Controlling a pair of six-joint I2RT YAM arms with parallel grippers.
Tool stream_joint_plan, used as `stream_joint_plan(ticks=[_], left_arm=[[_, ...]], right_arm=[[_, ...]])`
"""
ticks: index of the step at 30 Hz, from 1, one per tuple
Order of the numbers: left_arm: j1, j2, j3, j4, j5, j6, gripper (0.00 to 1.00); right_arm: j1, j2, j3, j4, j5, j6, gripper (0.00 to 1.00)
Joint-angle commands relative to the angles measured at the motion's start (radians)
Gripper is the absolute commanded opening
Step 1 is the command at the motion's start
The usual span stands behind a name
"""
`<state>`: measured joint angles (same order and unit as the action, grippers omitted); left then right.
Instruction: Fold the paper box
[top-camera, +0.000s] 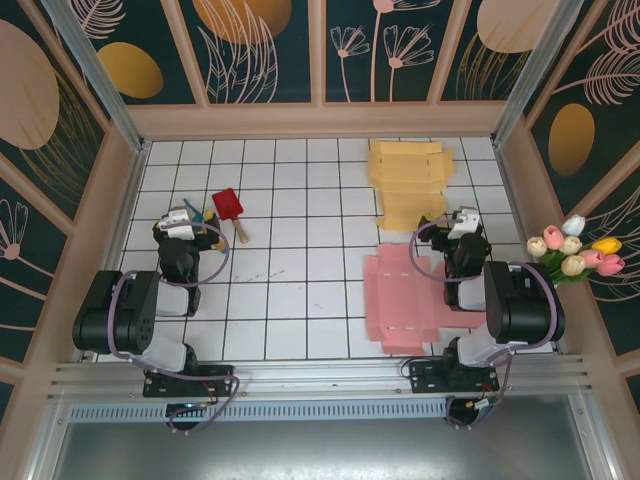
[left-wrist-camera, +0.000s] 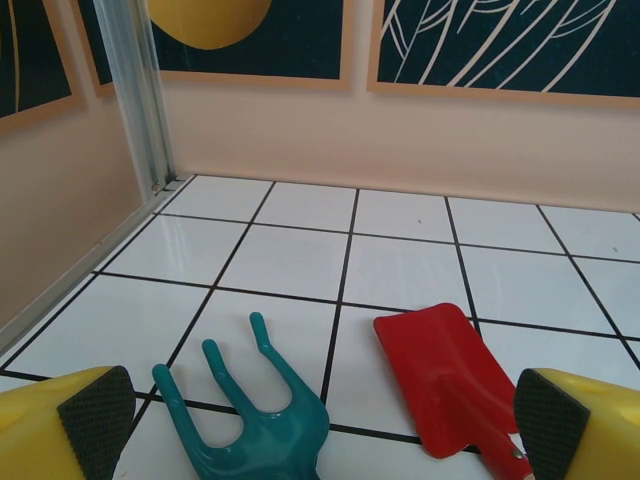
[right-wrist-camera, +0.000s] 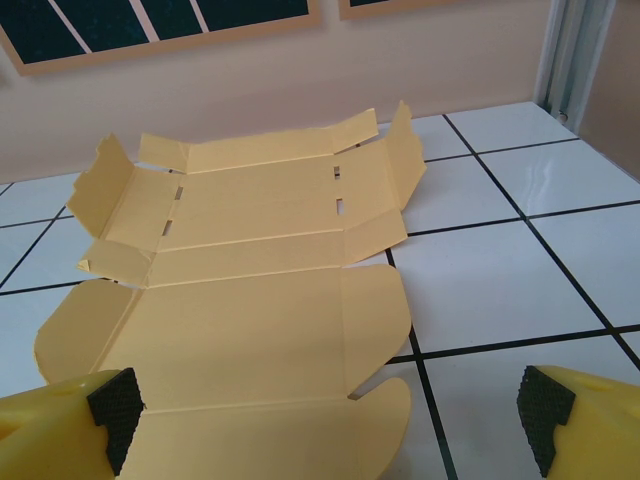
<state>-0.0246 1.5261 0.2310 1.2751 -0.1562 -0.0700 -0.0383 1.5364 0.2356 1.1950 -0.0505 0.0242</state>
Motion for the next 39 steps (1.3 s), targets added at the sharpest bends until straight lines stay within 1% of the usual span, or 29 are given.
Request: stream_joint_plan(ticks=[1, 4, 10, 11, 12, 13, 14, 15, 16, 17, 18, 19, 21, 22, 24, 26, 28, 29, 30, 31, 32, 34, 37, 39], left_arm=[[-0.002, -0.006, -0.002, 0.012, 0.02, 0.012, 0.99], [0.024, -0.003, 0.011, -0.01, 0.064, -0.007, 0.99], [0.025, -0.008, 0.005, -0.001, 0.065, -0.002, 0.99], [0.024, -0.013, 0.014, -0.012, 0.079, 0.005, 0.99], [0.013, -0.046, 0.045, -0.104, 0.077, 0.021, 0.99], [-0.008, -0.099, 0.099, -0.256, 0.027, 0.027, 0.99], [-0.016, -0.14, 0.141, -0.36, -0.028, 0.004, 0.99], [-0.02, -0.186, 0.164, -0.43, -0.088, -0.045, 0.99], [-0.019, -0.236, 0.164, -0.459, -0.156, -0.135, 0.99], [-0.019, -0.278, 0.163, -0.487, -0.183, -0.174, 0.99], [-0.019, -0.329, 0.16, -0.521, -0.185, -0.195, 0.99], [-0.019, -0.375, 0.153, -0.539, -0.189, -0.227, 0.99], [-0.018, -0.433, 0.124, -0.535, -0.222, -0.334, 0.99], [-0.019, -0.45, 0.109, -0.524, -0.217, -0.379, 0.99], [-0.019, -0.468, 0.093, -0.493, -0.143, -0.378, 0.99], [-0.019, -0.486, 0.101, -0.51, -0.076, -0.373, 0.99], [-0.02, -0.514, 0.136, -0.597, -0.053, -0.411, 0.99], [-0.02, -0.526, 0.152, -0.632, -0.037, -0.432, 0.99], [-0.023, -0.541, 0.164, -0.664, 0.004, -0.447, 0.99], [-0.04, -0.553, 0.17, -0.692, 0.024, -0.458, 0.99], [-0.062, -0.565, 0.18, -0.727, 0.021, -0.472, 0.99], [-0.135, -0.584, 0.195, -0.807, -0.003, -0.512, 0.99], [-0.227, -0.601, 0.193, -0.862, -0.039, -0.585, 0.99], [-0.299, -0.602, 0.195, -0.887, -0.095, -0.601, 0.99]], right_arm=[[-0.008, 0.001, 0.015, 0.018, -0.016, -0.01, 0.99], [-0.009, 0.002, 0.015, 0.018, -0.015, -0.01, 0.99], [-0.009, 0.002, 0.016, 0.014, -0.017, -0.01, 0.99], [-0.008, 0.002, 0.016, 0.016, -0.016, -0.011, 0.99], [-0.004, 0.002, 0.015, 0.017, -0.008, -0.014, 0.99], [0.01, -0.006, 0.019, 0.01, 0.03, -0.015, 0.99], [0.021, -0.035, 0.03, -0.026, 0.07, -0.013, 0.99], [0.036, -0.084, 0.054, -0.117, 0.129, -0.008, 0.99], [0.044, -0.134, 0.08, -0.209, 0.165, 0.0, 0.99], [0.06, -0.173, 0.09, -0.258, 0.207, 0.004, 0.99], [0.089, -0.216, 0.097, -0.301, 0.294, 0.024, 0.99], [0.111, -0.258, 0.11, -0.354, 0.336, 0.055, 0.99], [0.144, -0.332, 0.116, -0.397, 0.316, 0.056, 0.99], [0.17, -0.361, 0.12, -0.418, 0.323, 0.039, 0.99], [0.198, -0.39, 0.163, -0.513, 0.327, 0.029, 0.99], [0.205, -0.395, 0.242, -0.655, 0.276, 0.046, 0.99], [0.223, -0.395, 0.317, -0.783, 0.233, 0.056, 0.99], [0.238, -0.395, 0.344, -0.831, 0.234, 0.067, 0.99], [0.262, -0.394, 0.379, -0.892, 0.243, 0.094, 0.99], [0.288, -0.39, 0.418, -0.961, 0.26, 0.133, 0.99], [0.314, -0.386, 0.45, -1.023, 0.273, 0.169, 0.99], [0.385, -0.372, 0.506, -1.166, 0.314, 0.25, 0.99], [0.512, -0.367, 0.521, -1.271, 0.397, 0.319, 0.99], [0.579, -0.372, 0.502, -1.297, 0.454, 0.352, 0.99]])
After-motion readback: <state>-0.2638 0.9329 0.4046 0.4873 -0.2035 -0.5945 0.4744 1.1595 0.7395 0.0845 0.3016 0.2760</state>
